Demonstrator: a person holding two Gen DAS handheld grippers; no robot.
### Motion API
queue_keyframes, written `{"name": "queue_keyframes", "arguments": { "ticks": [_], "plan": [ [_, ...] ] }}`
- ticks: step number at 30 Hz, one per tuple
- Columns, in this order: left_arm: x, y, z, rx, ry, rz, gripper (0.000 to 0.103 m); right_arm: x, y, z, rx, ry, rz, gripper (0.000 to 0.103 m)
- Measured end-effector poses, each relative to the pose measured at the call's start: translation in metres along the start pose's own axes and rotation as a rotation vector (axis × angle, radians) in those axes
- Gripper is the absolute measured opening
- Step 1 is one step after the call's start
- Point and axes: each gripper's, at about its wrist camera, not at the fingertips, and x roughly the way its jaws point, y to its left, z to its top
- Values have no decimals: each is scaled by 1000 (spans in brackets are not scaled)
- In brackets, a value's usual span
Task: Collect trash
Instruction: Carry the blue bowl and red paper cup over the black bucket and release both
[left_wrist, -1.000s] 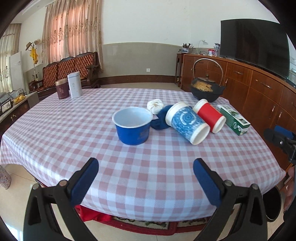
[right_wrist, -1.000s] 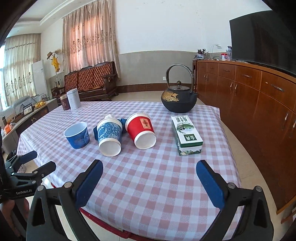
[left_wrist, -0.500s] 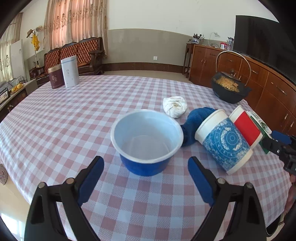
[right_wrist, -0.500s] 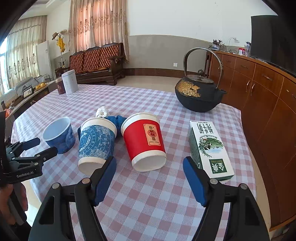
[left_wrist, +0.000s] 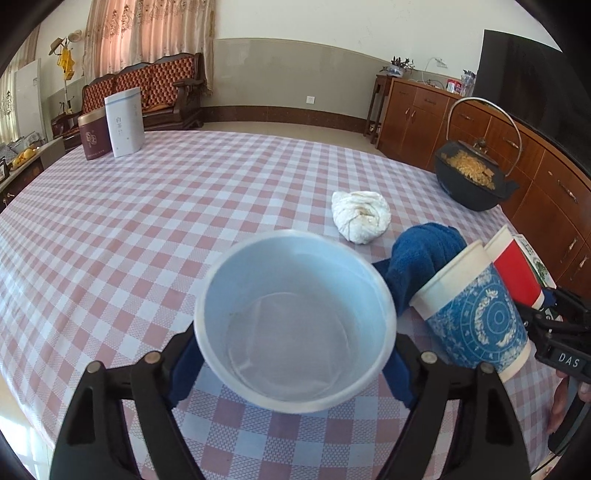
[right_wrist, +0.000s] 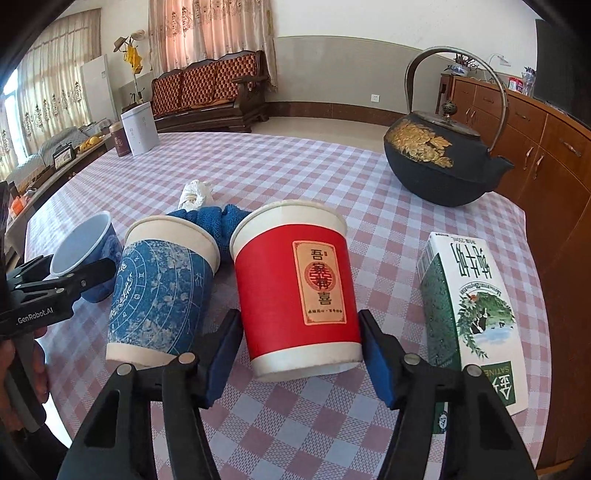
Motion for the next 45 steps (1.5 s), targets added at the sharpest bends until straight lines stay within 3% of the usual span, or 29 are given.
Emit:
{"name": "queue_keyframes", "arguments": {
  "ticks": [10,20,32,45],
  "plan": [
    [-21,-2,-2,22,-79,-14,77,-22,-2,-3,31,-68,5,60],
    [-69,-28,-12,86,-137,-62,77,-89,-6,-27,83,-182,-33,60],
    [-118,-91,-62,165,-117,-189,77,-193,-29,-105,170,-271,-146,60],
    [-152,-169,-94,311,-107,-316,77,-276,-75,-193,320,-302,-309,60]
  ]
}}
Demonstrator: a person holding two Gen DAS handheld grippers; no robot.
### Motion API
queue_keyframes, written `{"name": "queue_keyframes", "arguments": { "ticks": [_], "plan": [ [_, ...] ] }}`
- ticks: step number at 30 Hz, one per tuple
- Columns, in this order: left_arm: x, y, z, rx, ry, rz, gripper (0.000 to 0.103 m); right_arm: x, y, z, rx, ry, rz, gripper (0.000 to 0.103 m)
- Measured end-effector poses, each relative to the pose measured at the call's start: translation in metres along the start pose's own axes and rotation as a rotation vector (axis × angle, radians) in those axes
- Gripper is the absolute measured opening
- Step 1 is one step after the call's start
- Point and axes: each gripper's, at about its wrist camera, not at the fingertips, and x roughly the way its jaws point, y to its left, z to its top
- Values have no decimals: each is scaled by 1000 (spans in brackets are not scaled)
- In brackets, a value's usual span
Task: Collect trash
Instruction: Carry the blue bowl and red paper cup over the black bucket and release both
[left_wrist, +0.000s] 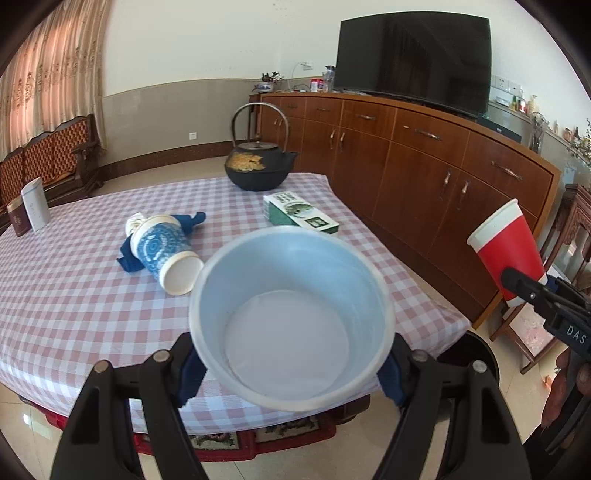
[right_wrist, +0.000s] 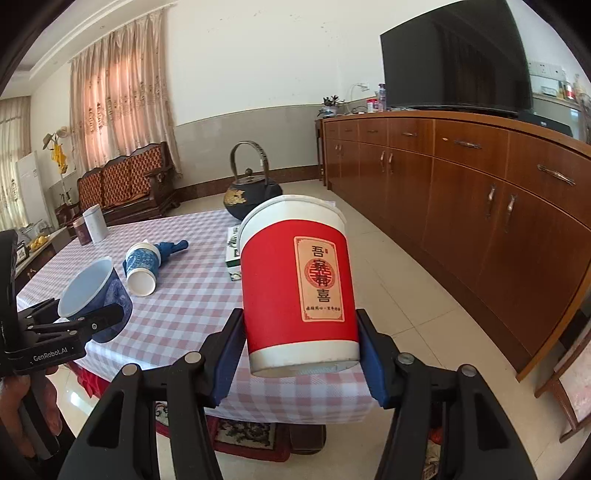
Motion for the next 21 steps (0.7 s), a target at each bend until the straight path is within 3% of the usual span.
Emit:
{"name": "queue_keyframes", "arguments": {
  "ticks": [12,21],
  "plan": [
    [12,-75,-1,107,23,-128,77,-53,-72,-34,104,4,-167,60],
    [23,-123,-3,177,43,-198,77,-75,-106,-58,154,13,-245,60]
  ]
}}
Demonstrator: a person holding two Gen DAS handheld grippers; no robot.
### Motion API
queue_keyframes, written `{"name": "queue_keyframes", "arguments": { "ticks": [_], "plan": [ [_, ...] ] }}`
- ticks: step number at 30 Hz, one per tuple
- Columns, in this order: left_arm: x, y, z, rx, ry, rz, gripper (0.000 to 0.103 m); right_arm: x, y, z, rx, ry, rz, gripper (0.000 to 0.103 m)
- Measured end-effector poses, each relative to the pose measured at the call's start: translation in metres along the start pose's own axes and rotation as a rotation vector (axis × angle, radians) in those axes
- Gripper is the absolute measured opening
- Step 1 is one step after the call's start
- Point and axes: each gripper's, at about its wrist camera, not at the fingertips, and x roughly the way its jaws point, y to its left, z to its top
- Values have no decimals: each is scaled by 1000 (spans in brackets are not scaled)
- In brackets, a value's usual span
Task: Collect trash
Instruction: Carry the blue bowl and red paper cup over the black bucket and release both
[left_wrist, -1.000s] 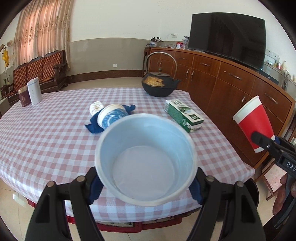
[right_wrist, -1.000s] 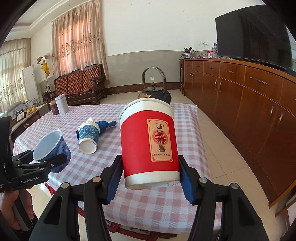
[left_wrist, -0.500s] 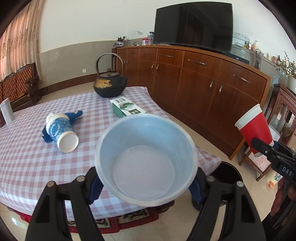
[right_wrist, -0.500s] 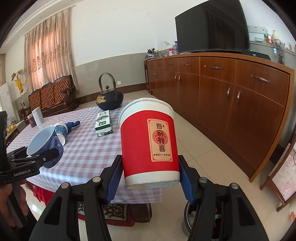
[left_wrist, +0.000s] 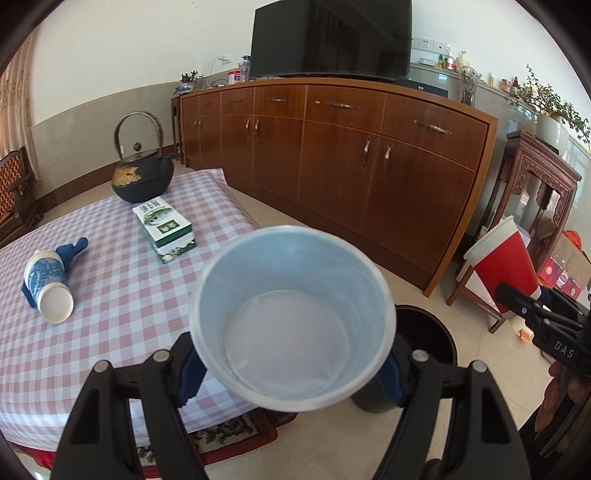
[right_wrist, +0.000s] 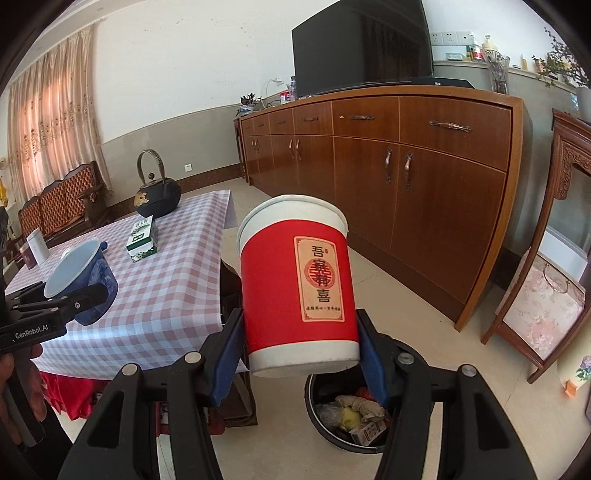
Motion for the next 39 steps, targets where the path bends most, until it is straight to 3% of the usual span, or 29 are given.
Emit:
{"name": "queue_keyframes", "arguments": {
  "ticks": [17,24,31,39],
  "plan": [
    [57,-96,-11,124,94,-162,77,4,-69,-38,51,69,-127,60],
    [83,-125,-20,148,143,-197,77,16,-95,-58,64,119,-165,60],
    [110,-141,-29,152,181,-232,77,39,-114,-76,78,176,-179,60],
    [161,-160,-42,144,291,-243,77,92,-121,-100,25,275,-128,60]
  ]
}}
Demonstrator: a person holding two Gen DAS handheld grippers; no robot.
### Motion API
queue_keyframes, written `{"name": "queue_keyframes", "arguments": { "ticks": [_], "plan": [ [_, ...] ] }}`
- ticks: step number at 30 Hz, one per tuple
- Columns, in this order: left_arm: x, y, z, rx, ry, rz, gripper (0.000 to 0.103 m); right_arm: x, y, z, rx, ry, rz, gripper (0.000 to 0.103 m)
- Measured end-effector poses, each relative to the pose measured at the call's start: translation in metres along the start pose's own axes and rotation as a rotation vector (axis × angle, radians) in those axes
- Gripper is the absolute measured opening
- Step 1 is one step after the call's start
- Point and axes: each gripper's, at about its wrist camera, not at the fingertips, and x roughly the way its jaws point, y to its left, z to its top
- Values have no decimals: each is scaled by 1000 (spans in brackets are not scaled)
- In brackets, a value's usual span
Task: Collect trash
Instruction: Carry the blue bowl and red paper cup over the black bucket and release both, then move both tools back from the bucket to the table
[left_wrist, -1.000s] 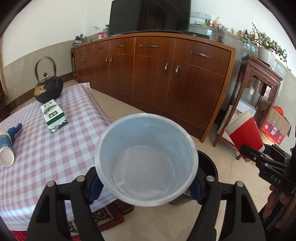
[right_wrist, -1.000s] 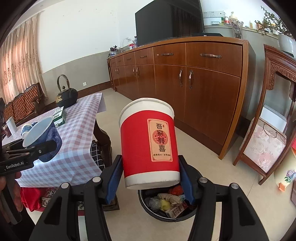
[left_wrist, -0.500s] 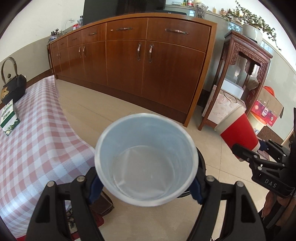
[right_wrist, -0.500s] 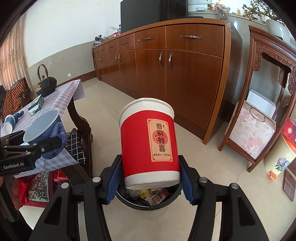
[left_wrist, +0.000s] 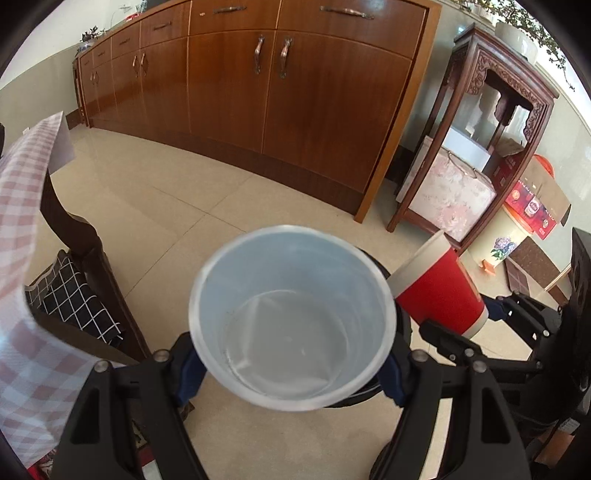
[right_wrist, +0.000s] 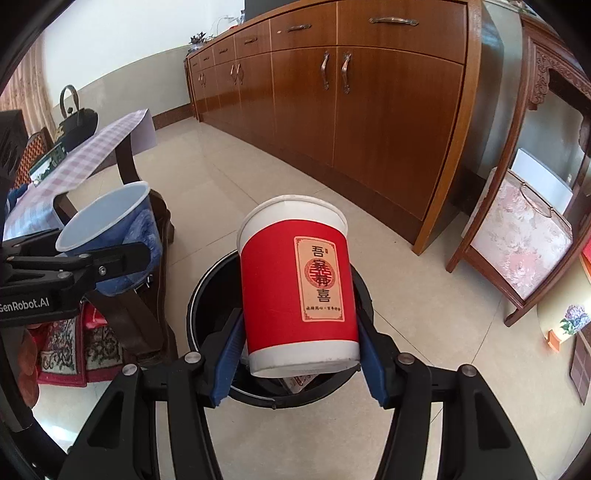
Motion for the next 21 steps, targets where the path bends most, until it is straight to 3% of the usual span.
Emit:
{"name": "queue_keyframes", "arguments": {
  "ticks": [9,10,11,12,13,21],
  "plan": [
    [42,0,-2,-10,87,-23,78,68,-2,-13,-85,128,36,61],
    [50,1,-1,-19,104,-1,79,72,-1,-14,-94,129,43,63],
    [52,2,-1,-26,108,13,87,77,0,-17,-118,118,20,70],
    [51,4,-2,-27,99,21,99,82,0,-21,-125,129,-22,95],
    [47,6,-2,-27,87,38,101,85,-4,-24,-115,154,-30,100],
    [25,8,-6,2,43,73,101,78,-21,-33,-28,188,-104,100]
  ]
}}
